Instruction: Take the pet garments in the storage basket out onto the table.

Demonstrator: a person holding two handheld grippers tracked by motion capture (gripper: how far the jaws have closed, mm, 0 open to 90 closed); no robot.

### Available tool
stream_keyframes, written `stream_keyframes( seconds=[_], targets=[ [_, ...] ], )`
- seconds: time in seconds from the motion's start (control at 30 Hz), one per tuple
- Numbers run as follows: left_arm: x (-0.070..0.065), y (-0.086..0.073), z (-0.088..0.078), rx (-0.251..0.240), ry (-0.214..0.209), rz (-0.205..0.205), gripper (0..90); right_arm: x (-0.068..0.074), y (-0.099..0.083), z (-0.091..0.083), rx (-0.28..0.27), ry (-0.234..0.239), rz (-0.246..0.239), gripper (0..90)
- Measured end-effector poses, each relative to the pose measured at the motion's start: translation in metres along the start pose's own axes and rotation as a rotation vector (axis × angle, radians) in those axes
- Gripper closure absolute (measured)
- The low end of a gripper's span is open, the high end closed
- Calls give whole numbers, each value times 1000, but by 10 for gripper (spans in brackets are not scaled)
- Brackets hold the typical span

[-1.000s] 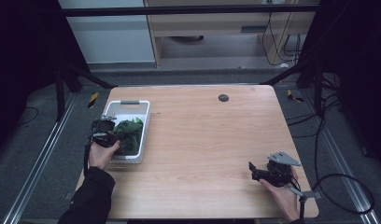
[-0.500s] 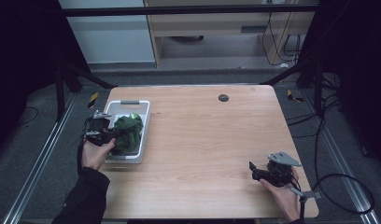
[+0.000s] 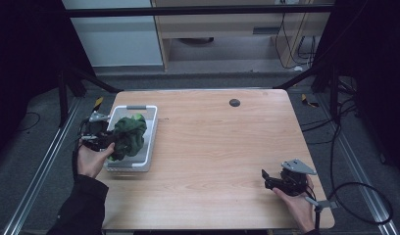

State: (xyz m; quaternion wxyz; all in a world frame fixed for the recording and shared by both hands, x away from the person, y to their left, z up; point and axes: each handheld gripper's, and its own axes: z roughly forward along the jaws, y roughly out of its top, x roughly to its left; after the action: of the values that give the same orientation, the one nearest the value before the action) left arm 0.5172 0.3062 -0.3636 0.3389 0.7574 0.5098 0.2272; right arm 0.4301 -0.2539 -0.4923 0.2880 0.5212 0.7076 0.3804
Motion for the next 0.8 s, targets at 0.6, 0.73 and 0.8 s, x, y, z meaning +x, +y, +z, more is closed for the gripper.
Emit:
stream_keyframes(
  seconds=[0.6,0.73,0.8],
  targets=[
    [-13,17,-33,-25,-41,80,777,0,1,-1,-12,0,-2,94],
    [-19,19,-38,-31,-78,103,777,0,1,-1,-14,-2,-8,94],
    [-22,21,-40,-32,-85,115,777,0,1,-1,-14,-3,-6,94]
  ],
)
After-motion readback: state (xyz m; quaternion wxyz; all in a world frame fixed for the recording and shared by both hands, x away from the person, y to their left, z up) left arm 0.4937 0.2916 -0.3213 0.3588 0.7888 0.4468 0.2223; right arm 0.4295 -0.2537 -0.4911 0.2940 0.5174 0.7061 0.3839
